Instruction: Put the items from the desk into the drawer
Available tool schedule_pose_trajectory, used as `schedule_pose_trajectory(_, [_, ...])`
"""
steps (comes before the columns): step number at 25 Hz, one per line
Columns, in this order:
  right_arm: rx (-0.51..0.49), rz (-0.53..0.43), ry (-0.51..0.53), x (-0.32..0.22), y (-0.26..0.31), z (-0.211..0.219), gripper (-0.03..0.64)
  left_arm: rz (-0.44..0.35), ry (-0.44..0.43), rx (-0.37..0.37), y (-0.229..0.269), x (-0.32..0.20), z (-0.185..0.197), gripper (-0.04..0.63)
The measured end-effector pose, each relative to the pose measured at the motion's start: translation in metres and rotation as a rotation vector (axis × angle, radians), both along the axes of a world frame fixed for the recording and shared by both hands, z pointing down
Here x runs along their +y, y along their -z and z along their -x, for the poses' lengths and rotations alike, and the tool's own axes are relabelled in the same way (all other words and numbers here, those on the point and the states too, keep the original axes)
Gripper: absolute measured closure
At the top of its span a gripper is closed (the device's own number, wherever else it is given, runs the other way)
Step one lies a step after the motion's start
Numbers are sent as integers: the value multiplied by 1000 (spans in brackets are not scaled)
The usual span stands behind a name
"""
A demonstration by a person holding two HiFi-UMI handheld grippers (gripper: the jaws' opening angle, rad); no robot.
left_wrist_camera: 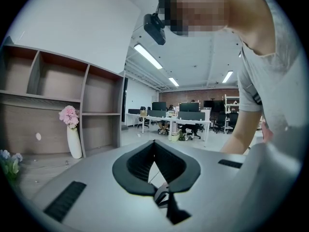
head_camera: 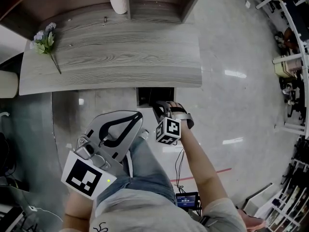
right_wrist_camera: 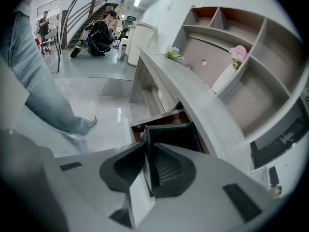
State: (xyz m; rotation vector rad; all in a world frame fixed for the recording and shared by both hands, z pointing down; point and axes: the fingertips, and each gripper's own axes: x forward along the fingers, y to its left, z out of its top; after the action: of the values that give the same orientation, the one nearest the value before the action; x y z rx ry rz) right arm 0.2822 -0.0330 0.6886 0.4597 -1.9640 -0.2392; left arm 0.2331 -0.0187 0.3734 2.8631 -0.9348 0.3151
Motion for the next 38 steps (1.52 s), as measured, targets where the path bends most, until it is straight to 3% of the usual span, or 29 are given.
schedule_pose_trajectory(8, [-78,-37,-62,-3,36,8,552,-17,-42,22,10,5,-3,586])
schedule_pose_trajectory(13, [-142,-73,-157,-9,63,11,606,-37,-76,29,19,13,-1,586])
schedule_pose_trajectory(22, [-296,-68,-297,-3,109,29,609,-66,-117,36,34,30,22,586])
schedule_pose_trajectory(25, [-398,-70,-346,1,136,44,609,-67,-126,37,38,35,32,586])
schedule_pose_trajectory(32, [-754,-69,-442,11,224,82,609,-87,-147,54,56,47,51,586])
schedule_pose_trajectory(38, [-931,-135,-447,27,293,102,611,-113,-170,84,72,54,64,586])
